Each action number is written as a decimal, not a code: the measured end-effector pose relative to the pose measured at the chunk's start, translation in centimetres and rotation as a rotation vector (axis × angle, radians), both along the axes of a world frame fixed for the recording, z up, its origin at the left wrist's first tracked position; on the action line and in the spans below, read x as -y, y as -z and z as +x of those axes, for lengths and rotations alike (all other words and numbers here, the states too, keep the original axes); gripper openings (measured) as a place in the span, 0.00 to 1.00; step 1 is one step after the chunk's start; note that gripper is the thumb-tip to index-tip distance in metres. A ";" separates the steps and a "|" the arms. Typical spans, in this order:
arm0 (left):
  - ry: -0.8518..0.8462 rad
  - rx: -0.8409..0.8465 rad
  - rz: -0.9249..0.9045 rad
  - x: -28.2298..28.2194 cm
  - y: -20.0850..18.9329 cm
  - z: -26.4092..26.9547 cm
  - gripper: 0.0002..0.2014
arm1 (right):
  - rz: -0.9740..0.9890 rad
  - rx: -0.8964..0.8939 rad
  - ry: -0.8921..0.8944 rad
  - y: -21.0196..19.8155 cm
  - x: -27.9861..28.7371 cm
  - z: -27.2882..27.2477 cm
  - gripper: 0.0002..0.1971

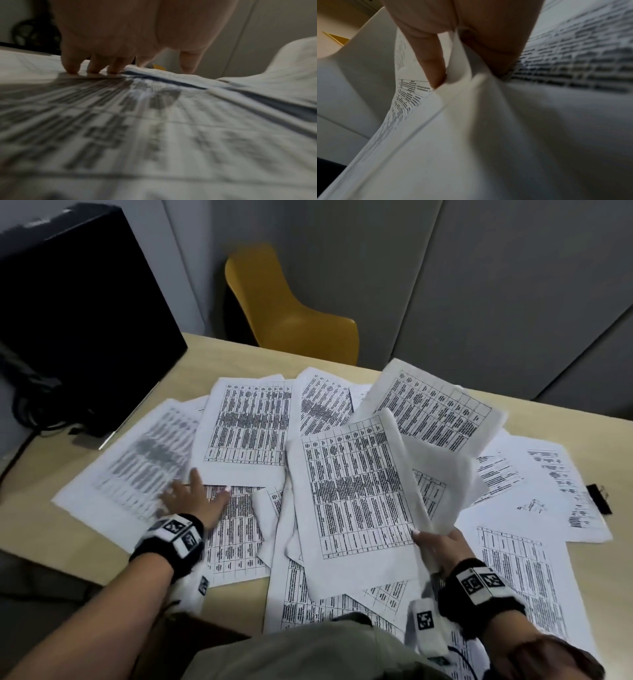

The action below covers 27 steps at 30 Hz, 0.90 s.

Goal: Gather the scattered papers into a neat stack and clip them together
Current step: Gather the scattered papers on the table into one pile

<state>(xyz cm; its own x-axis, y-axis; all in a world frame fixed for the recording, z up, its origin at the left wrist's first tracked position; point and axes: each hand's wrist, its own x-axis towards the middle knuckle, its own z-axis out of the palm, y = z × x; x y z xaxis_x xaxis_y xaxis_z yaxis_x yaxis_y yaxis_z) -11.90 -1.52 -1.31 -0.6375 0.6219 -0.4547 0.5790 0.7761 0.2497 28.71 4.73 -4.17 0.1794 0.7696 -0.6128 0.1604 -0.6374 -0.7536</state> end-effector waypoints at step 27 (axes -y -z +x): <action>-0.512 0.003 0.369 -1.3 -2.7 -3.3 0.39 | -0.010 0.068 -0.076 -0.1 -0.1 0.3 0.20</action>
<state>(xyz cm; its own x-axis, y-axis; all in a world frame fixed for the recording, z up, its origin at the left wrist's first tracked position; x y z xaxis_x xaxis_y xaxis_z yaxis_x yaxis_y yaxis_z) -15.16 -0.17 1.38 -0.8948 0.3548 -0.2711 0.1560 0.8173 0.5547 28.96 4.80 -4.04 0.1623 0.7764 -0.6090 0.2588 -0.6291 -0.7330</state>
